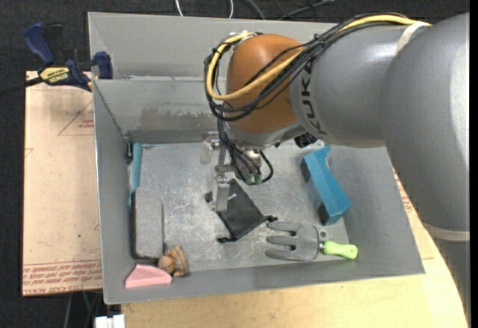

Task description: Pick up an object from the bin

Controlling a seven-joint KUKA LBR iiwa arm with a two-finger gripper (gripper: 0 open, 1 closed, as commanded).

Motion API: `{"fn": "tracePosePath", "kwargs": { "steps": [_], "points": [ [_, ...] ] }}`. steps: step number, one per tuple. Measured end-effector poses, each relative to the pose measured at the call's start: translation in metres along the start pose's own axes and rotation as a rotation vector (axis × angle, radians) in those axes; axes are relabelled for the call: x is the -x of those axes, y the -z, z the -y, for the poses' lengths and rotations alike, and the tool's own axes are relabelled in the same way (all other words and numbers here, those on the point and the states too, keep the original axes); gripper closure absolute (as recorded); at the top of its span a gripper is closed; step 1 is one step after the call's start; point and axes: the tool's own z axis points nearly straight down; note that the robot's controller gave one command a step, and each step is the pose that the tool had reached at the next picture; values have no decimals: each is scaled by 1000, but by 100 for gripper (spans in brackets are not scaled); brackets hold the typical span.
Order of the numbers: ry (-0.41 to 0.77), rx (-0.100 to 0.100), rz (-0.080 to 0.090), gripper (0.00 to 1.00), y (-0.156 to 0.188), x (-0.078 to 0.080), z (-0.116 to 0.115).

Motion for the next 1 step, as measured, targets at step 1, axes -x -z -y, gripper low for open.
{"fn": "tracePosePath", "kwargs": {
  "steps": [1],
  "points": [
    [-2, 1, 7, 0, 4, 2, 0]
  ]
}}
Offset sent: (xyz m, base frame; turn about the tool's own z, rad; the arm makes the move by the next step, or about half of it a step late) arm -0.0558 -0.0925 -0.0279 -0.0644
